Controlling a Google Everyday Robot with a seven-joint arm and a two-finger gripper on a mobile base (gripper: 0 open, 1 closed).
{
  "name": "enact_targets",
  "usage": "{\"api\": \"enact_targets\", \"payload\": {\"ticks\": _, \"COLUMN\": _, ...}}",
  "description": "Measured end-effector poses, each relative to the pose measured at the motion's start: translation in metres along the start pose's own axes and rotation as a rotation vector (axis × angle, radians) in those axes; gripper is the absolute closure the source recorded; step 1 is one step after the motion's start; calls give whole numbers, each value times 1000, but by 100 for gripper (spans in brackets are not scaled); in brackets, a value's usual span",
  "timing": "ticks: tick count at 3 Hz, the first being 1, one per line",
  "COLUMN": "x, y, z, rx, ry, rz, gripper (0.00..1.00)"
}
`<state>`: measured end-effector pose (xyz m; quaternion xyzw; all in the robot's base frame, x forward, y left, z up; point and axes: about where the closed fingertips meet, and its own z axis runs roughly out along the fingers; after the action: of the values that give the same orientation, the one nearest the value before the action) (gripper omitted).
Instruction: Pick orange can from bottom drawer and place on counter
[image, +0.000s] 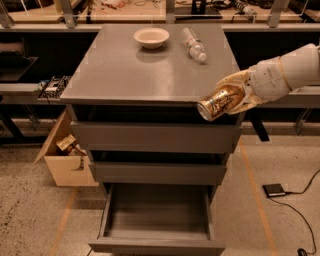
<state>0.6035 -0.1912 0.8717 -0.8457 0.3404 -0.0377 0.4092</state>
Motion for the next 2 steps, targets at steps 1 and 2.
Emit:
{"api": "enact_targets", "payload": {"ticks": 1, "x": 1, "y": -32, "z": 0, "rx": 24, "ry": -83, "rz": 7, "gripper": 100}}
{"api": "enact_targets", "payload": {"ticks": 2, "x": 8, "y": -69, "z": 2, "rx": 68, "ry": -139, "rz": 61, "gripper": 100}}
